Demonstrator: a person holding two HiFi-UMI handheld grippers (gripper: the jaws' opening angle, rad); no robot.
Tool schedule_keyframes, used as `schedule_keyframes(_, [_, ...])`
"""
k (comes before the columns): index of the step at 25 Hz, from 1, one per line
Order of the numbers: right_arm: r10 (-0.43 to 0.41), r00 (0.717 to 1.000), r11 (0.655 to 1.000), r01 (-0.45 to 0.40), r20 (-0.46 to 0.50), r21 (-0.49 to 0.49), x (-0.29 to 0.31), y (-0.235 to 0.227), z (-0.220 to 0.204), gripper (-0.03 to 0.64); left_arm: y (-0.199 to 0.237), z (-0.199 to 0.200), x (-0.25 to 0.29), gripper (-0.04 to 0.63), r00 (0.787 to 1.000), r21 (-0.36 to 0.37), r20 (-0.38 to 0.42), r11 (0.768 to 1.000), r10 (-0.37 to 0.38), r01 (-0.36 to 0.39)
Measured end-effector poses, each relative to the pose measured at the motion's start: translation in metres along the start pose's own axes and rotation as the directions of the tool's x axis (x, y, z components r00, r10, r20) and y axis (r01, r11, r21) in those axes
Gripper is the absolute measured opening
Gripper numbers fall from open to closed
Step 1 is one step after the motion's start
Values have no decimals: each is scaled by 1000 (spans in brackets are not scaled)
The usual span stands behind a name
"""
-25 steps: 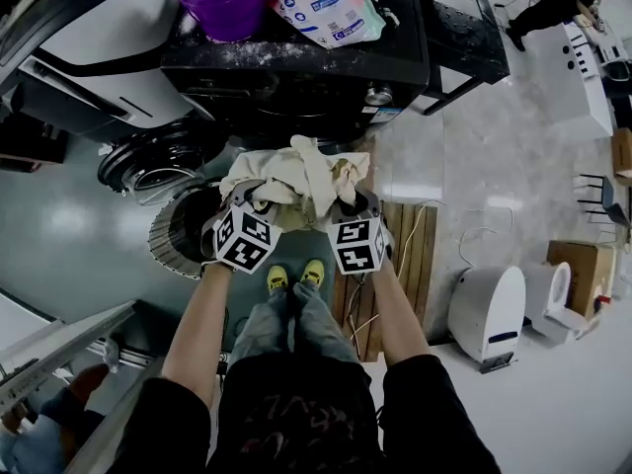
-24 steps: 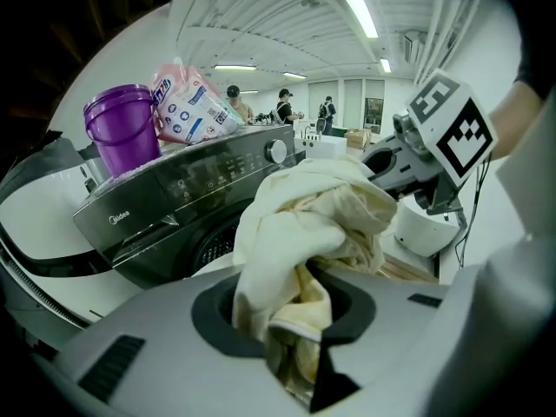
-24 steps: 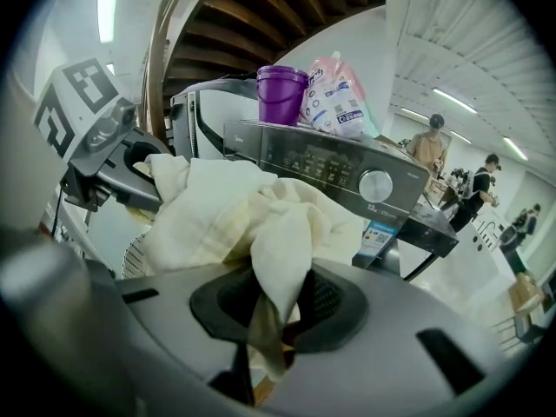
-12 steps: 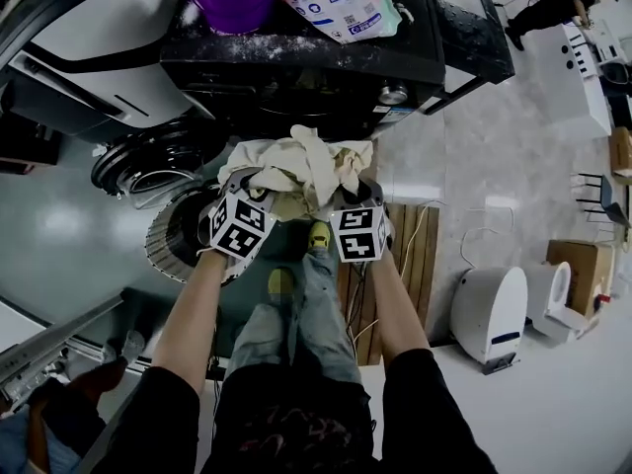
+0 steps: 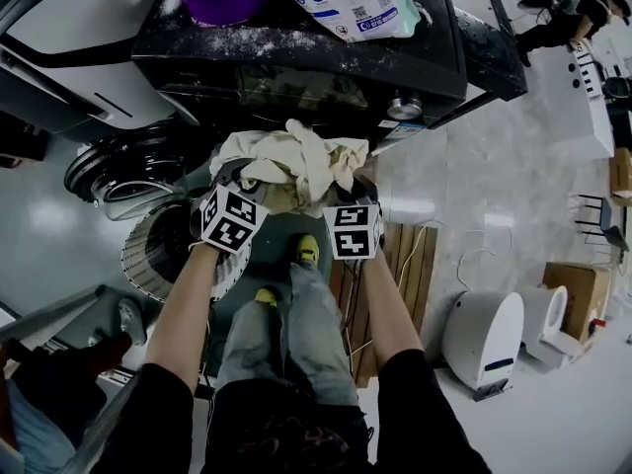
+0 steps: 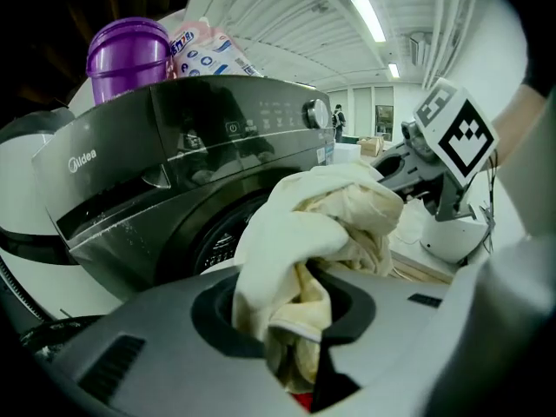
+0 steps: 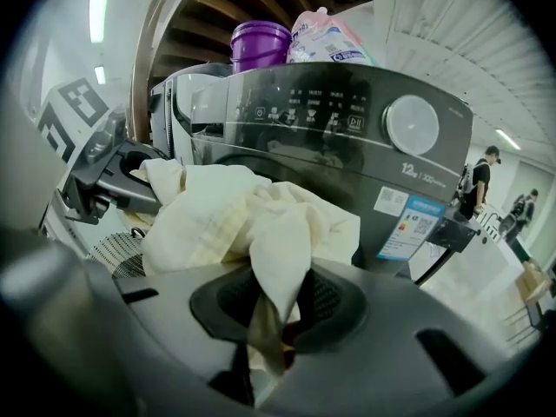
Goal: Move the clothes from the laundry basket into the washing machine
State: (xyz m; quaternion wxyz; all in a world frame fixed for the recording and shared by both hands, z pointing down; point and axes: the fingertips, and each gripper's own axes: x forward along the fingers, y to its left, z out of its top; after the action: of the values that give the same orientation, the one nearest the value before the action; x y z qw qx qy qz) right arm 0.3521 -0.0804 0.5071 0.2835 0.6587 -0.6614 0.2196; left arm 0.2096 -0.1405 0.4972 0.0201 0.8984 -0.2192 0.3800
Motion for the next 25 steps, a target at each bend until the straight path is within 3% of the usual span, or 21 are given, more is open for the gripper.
schedule_keyframes(11, [18,999,999,-19,37,31,72,-7,-15,83,28,-22,61,115,995,-70,53,994,82,-78])
schedule_keyframes(25, [-46,987,999,45,157,12,160,-23,-29,81,64,-38,151,115,958,-144,189,972,214,-188])
